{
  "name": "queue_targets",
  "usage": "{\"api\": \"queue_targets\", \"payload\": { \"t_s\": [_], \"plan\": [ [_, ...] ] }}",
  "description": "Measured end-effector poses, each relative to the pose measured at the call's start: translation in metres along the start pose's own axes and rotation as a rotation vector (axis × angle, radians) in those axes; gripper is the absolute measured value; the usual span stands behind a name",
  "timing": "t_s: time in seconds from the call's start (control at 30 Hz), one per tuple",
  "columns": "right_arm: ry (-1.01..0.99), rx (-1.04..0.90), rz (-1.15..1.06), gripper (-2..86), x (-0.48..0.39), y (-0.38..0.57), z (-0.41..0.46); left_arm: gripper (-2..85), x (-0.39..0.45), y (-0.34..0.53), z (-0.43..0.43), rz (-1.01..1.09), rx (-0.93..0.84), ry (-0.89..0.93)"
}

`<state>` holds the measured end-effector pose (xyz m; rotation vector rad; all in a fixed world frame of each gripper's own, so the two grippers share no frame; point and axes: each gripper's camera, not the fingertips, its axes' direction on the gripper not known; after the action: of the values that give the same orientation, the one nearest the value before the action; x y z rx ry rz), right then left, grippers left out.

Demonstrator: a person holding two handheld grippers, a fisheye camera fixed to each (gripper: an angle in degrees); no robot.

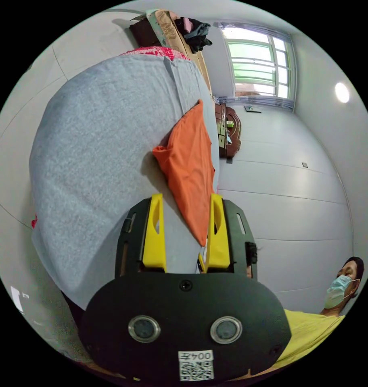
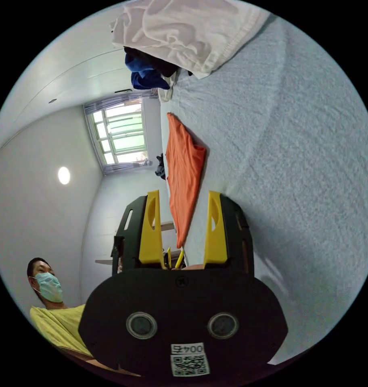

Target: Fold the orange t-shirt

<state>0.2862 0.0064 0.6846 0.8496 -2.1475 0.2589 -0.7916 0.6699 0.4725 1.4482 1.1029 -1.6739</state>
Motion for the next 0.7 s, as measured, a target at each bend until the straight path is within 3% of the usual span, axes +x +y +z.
{"api": "queue_targets", "payload": {
  "t_s": [0.33,0.43,0.53,0.7],
  "plan": [
    [-0.014,0.031,-0.001,13.6,-0.001,-0.019,0.026,13.3,-0.012,-0.025,-0.009,-0.044,0.005,0.024],
    [0.012,0.049,0.01,9.0,0.002,-0.02,0.035,12.0,-0.017,-0.026,-0.008,-0.063,0.012,0.037],
    [0.033,0.058,0.049,3.0,0.005,-0.018,0.044,7.9,-0.015,-0.028,-0.003,-0.043,-0.002,0.008],
    [0.171,0.03,-0.025,0.4,-0.03,-0.005,0.055,3.9,0.013,-0.014,0.0,0.04,-0.017,-0.15]
  ]
}}
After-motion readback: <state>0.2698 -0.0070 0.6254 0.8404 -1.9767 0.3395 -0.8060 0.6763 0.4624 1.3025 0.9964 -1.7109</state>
